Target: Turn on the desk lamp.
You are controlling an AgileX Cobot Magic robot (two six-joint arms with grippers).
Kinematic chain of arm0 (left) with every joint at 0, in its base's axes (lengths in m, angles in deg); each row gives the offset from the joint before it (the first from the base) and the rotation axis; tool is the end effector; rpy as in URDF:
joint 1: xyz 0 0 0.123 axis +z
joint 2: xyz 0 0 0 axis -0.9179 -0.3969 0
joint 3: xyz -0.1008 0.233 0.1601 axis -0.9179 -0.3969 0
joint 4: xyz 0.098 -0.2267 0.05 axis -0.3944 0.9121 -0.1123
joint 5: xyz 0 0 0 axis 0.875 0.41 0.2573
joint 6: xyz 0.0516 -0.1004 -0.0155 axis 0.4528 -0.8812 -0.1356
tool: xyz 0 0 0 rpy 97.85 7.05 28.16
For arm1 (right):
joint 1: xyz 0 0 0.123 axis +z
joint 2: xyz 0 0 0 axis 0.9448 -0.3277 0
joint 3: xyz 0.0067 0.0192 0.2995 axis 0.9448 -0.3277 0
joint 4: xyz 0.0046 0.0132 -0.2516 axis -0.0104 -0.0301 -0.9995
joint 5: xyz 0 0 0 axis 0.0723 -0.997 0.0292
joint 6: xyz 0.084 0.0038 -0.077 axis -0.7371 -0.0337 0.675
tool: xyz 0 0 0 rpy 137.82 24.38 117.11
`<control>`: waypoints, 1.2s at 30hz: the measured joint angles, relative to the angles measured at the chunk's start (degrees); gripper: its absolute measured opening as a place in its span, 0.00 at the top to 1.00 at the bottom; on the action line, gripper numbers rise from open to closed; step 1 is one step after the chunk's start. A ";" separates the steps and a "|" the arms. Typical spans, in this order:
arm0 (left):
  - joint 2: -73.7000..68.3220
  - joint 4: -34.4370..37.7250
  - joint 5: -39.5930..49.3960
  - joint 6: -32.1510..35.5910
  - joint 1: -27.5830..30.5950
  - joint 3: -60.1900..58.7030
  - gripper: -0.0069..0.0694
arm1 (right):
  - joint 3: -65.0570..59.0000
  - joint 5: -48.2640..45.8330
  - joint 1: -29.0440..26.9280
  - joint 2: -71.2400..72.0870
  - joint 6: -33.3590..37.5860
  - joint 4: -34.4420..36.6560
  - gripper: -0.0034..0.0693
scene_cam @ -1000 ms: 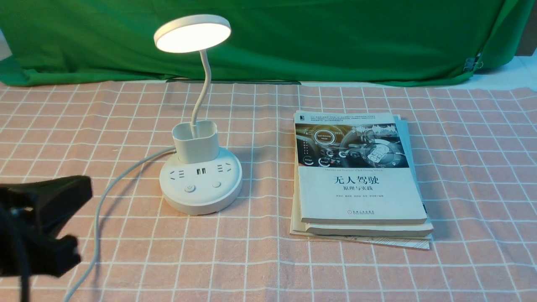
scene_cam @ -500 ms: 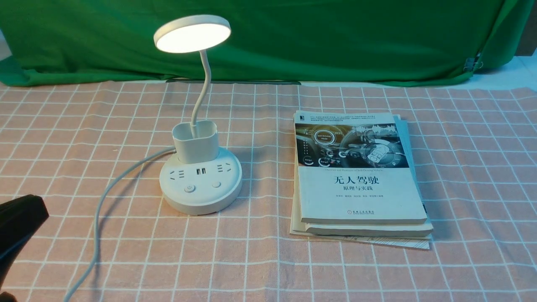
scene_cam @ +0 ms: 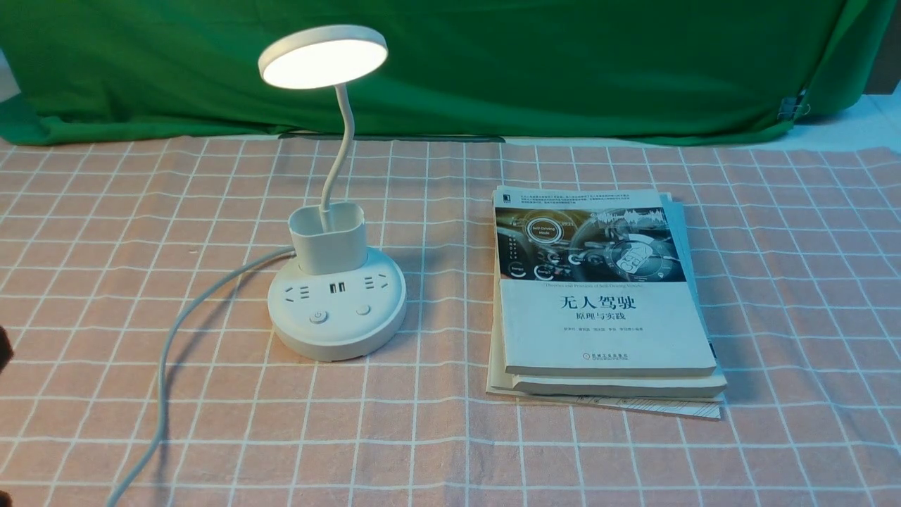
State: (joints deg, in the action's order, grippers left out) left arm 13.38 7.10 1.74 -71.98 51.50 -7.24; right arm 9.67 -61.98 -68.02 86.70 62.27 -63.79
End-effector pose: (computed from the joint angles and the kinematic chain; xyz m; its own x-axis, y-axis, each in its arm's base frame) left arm 0.0685 -0.0140 0.2887 -0.0495 0.0754 -0.9959 0.2263 0.9721 0.0624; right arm 0.0631 0.0044 0.1841 -0.1579 -0.0281 -0.9871 -0.0650 0.9977 -0.0180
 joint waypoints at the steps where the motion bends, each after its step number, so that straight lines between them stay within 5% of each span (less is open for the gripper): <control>1: 1.38 0.78 -2.60 0.00 2.40 -1.53 0.91 | 0.00 0.00 0.00 0.00 0.00 0.00 0.63; 9: 9.07 2.96 -23.75 0.00 13.56 -16.72 0.91 | 0.00 0.00 0.00 0.00 0.00 0.00 0.63; 18: 11.41 7.32 -1.40 0.13 14.75 -19.39 0.91 | 0.00 0.00 0.00 0.00 0.00 0.00 0.63; 36: 11.61 12.14 -1.29 3.01 14.80 -19.39 0.91 | 0.00 0.00 0.00 0.00 0.00 0.00 0.63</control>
State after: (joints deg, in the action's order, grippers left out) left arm 24.99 19.24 0.45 -68.97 66.30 -26.62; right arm 9.67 -61.98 -68.02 86.70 62.27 -63.79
